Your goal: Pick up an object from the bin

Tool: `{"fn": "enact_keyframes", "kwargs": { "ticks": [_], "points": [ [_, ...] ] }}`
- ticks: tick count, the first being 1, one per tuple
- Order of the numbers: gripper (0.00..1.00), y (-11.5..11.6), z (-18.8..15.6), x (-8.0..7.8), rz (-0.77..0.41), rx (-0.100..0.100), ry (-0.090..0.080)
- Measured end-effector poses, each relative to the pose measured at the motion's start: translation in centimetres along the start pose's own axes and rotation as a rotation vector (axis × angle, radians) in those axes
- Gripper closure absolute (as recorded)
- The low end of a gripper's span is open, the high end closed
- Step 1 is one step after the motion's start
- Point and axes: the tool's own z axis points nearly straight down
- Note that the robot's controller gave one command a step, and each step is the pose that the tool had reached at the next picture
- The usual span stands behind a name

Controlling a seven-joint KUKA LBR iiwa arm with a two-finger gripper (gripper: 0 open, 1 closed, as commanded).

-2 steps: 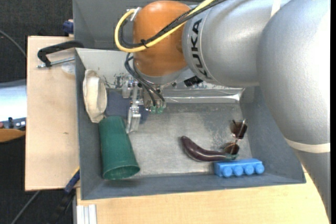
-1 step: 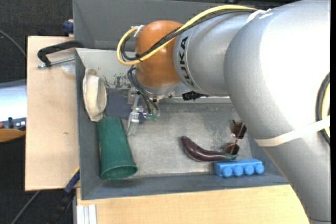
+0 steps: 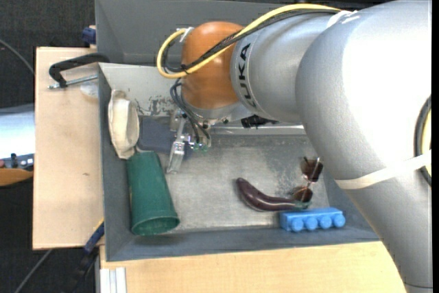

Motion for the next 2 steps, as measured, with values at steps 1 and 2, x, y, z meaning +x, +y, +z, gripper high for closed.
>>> {"fn": "enact_keyframes", "kwargs": {
  "ticks": [1, 2],
  "points": [
    [0.00, -2.0, -0.1, 0.2, 0.017, 0.000, 0.000],
    [1.00, 0.1, -0.1, 0.0, -0.001, -0.002, 0.001]
  ]
}}
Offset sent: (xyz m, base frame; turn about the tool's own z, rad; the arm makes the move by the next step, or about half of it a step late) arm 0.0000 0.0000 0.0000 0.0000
